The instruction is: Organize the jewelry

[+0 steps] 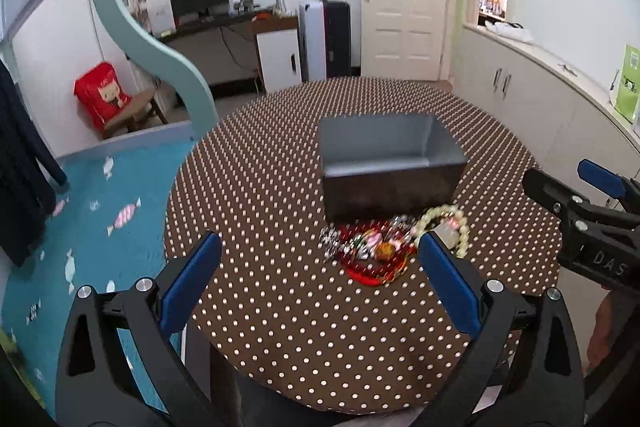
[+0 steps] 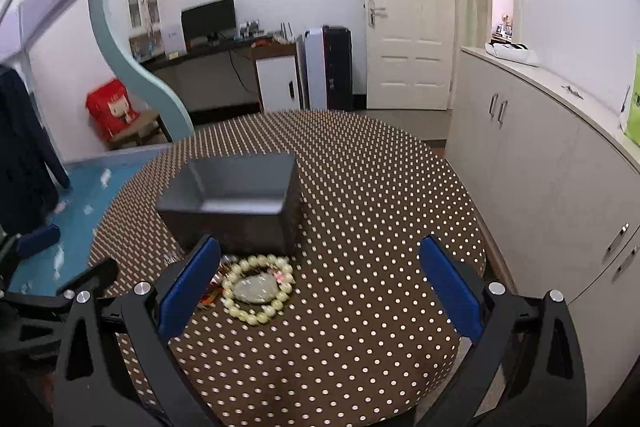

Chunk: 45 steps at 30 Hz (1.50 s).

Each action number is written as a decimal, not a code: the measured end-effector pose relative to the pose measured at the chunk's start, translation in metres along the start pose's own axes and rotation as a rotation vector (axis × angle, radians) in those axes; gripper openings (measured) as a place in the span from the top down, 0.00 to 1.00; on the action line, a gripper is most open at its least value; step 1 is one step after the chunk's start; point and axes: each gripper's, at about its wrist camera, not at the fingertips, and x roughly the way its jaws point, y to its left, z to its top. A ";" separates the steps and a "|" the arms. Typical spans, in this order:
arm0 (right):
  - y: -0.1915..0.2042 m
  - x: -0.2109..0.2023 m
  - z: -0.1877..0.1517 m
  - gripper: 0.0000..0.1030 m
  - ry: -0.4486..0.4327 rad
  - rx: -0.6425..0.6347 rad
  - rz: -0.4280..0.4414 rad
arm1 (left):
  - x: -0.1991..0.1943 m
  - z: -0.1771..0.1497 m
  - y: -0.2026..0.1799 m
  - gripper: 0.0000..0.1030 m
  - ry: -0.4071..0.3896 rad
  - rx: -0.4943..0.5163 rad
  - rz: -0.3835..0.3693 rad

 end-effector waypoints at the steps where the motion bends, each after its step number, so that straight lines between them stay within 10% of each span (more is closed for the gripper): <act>1: 0.000 0.003 -0.002 0.07 0.010 -0.006 0.001 | 0.004 -0.003 0.002 0.05 0.007 -0.002 0.002; 19: -0.009 0.060 -0.030 0.11 0.148 0.033 0.035 | 0.080 -0.020 0.011 0.06 0.161 -0.055 -0.044; 35: 0.004 0.080 -0.034 0.51 0.197 -0.025 0.093 | 0.108 -0.018 0.006 0.82 0.256 -0.044 -0.189; 41: 0.004 0.080 -0.031 0.89 0.211 0.008 0.191 | 0.110 -0.015 0.023 0.90 0.290 -0.119 -0.255; 45: -0.003 0.080 -0.029 0.92 0.225 0.043 0.212 | 0.103 -0.010 0.033 0.90 0.276 -0.141 -0.274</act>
